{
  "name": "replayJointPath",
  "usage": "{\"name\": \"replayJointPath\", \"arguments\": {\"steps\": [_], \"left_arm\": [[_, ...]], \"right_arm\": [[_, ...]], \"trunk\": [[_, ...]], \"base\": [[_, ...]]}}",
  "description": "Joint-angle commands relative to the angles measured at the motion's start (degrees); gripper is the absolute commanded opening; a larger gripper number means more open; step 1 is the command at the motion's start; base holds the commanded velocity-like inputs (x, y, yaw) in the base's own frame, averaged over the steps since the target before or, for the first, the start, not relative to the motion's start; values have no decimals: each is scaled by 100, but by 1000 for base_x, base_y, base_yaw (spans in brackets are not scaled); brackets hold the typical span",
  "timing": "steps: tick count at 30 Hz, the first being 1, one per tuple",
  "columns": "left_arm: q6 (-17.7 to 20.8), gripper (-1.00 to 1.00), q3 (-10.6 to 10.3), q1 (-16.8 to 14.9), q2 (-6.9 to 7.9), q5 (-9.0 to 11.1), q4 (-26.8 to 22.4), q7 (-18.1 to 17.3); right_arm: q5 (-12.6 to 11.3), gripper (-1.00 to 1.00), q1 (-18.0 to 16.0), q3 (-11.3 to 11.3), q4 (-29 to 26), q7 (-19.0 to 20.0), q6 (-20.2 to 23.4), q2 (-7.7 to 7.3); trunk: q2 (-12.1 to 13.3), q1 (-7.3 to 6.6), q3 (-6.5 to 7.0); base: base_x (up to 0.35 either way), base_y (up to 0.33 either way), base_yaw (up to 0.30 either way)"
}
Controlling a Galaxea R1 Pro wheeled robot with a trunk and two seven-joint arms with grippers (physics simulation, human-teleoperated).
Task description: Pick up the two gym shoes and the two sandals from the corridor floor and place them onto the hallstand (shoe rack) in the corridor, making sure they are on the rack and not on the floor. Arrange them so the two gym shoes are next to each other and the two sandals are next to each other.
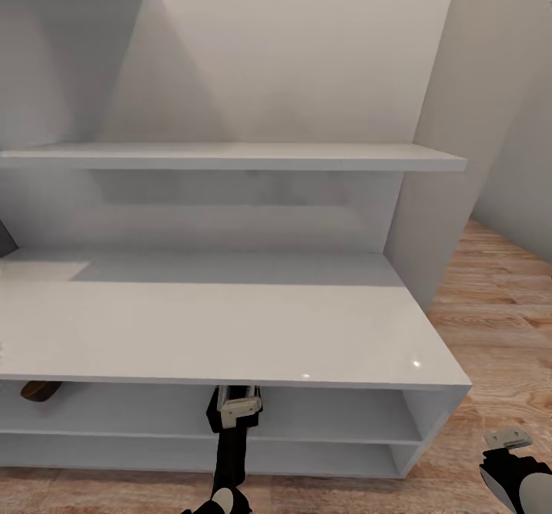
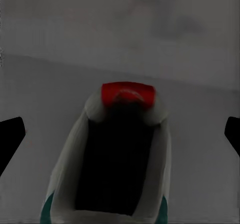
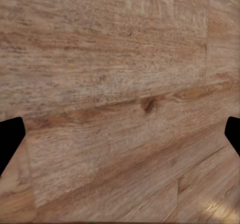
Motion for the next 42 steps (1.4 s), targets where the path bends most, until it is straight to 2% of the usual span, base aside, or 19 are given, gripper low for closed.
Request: {"name": "replayJointPath", "arguments": {"steps": [1, 26, 42], "left_arm": [[2, 100, 0, 0, 0, 0, 0, 0], [1, 100, -7, 0, 0, 0, 0, 0], [1, 100, -7, 0, 0, 0, 0, 0]], "right_arm": [[1, 100, 0, 0, 0, 0, 0, 0], [4, 100, 0, 0, 0, 0, 0, 0], [17, 100, 0, 7, 8, 11, -18, 31]], "trunk": [[0, 0, 0], [0, 0, 0], [0, 0, 0]], "base": [[-169, 0, 0], [-295, 0, 0], [-68, 0, 0]]}}
